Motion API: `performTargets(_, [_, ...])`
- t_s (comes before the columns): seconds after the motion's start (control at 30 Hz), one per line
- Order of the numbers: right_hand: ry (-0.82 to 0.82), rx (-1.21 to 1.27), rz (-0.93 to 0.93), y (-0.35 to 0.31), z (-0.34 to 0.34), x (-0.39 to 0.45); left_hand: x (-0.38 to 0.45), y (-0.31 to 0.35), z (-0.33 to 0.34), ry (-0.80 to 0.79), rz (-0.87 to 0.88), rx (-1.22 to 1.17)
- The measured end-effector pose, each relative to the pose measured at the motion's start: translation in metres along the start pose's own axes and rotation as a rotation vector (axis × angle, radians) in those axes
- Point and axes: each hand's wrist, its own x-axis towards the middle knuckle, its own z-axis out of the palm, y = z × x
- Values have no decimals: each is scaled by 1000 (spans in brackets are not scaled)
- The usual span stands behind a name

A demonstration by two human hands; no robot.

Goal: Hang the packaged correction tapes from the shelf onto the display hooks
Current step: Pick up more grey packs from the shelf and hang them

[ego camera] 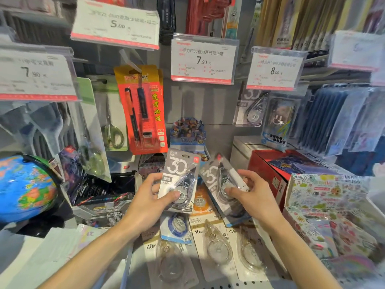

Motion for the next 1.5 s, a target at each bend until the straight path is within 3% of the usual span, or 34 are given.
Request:
performTargets(0.2, [43,136,-64,-18,-6,-31,-9,9,-8,4,48,-64])
performTargets(0.47, [-19,212,-161,-34,-40,-48,-21,42,12,-41,169,-117])
performTargets(1.0, [-96,333,-413,-4,-205,8,-42,138,152,171,374,52])
performTargets(1.23, [-169,414,-432,3,-223,23,-54,186,166,277,490,197])
performTargets(1.5, [-193,450,-439,-10,-215,23,-61,212,154,286,597,189])
